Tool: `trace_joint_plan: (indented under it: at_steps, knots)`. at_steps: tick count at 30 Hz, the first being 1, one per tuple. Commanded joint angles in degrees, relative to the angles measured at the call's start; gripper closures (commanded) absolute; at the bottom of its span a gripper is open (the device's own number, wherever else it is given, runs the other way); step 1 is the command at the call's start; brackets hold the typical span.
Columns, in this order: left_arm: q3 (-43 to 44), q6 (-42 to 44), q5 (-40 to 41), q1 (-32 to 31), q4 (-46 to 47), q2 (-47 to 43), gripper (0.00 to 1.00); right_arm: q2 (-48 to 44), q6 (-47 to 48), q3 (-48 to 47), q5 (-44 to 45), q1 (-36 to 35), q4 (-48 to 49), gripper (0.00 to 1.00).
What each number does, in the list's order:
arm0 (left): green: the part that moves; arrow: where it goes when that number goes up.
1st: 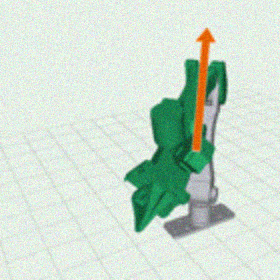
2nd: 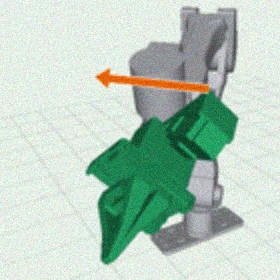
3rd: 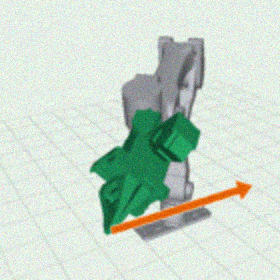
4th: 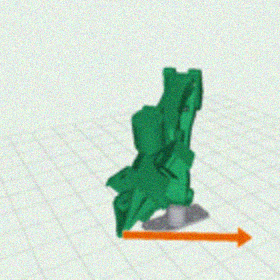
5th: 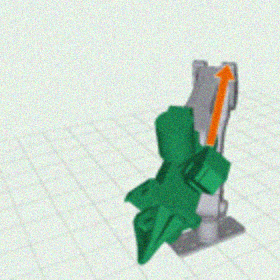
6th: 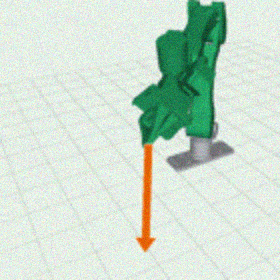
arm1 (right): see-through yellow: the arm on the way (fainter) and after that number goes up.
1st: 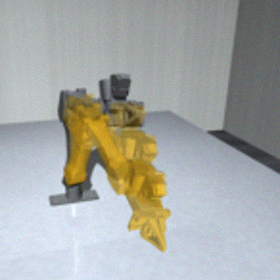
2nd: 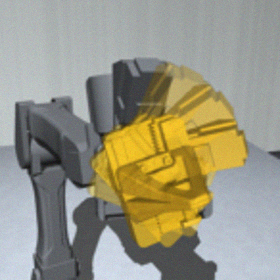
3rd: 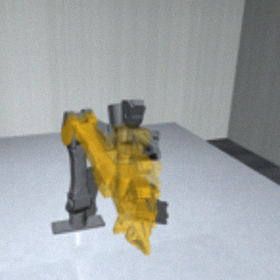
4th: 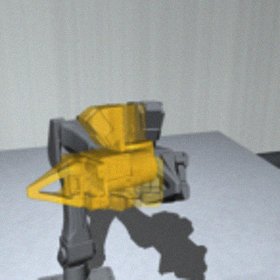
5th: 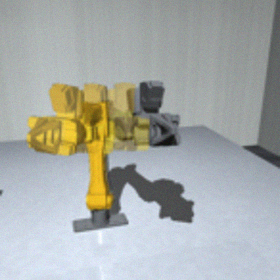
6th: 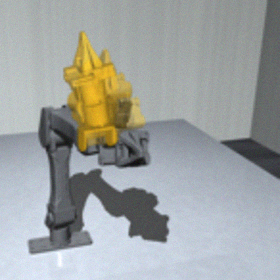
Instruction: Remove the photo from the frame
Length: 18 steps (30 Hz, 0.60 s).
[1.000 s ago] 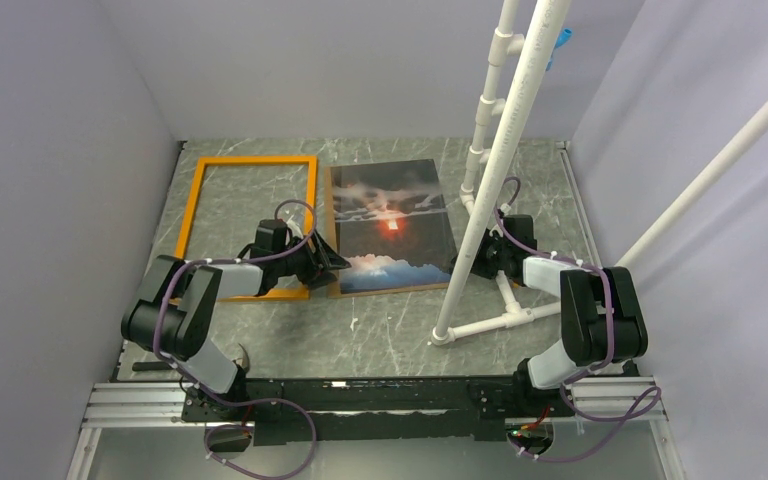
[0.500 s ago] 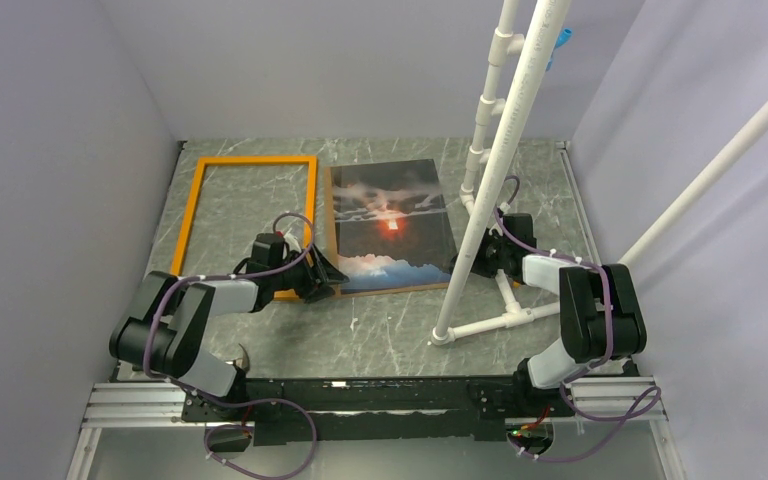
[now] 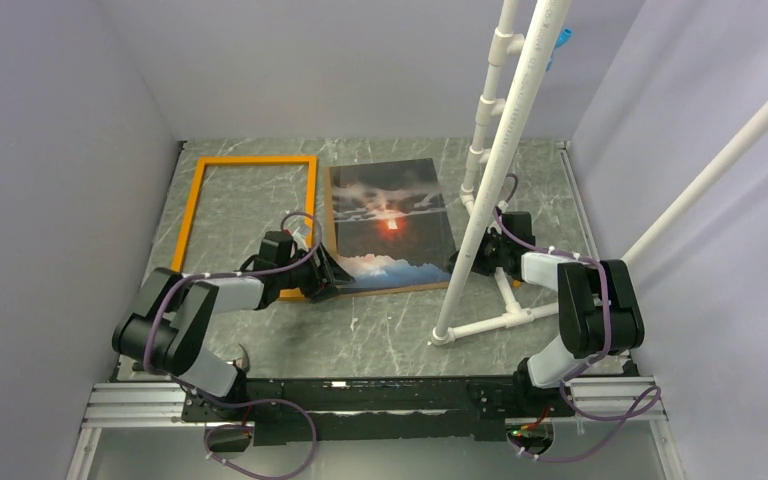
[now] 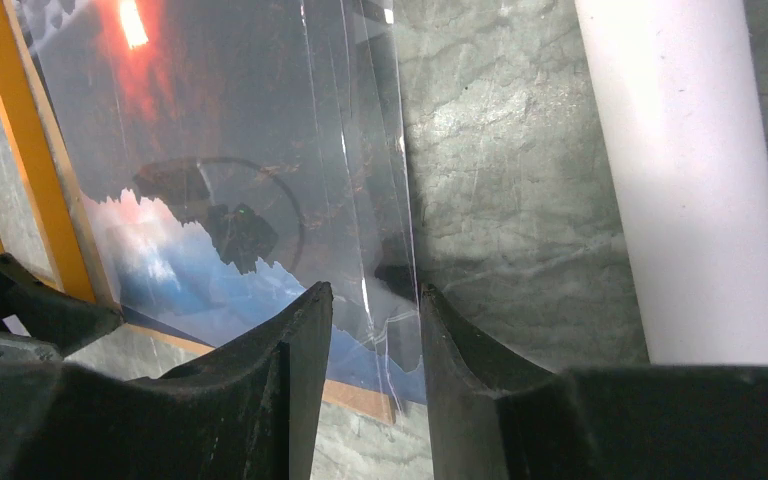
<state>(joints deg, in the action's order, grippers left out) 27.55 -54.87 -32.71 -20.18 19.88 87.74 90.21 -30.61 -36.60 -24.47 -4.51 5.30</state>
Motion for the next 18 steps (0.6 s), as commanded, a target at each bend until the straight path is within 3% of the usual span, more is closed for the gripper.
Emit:
trace_joint_plan:
  at_steps: [1,8,18]
  knots:
    - [3.8,6.7,6.8,-1.3,-10.9,-5.3,0.31,0.6,1.2,0.2,0.3,-0.7,-2.8,0.59]
    - [7.3,12.2,11.1,-1.5,-21.4,-8.6,0.27,-2.4,1.0,-0.1,-0.2,-1.0,-3.3,0.57]
    - [11.5,15.9,13.4,-1.3,-24.3,-2.5,0.25,4.2,0.7,-4.8,1.6,-1.0,-1.3,0.52]
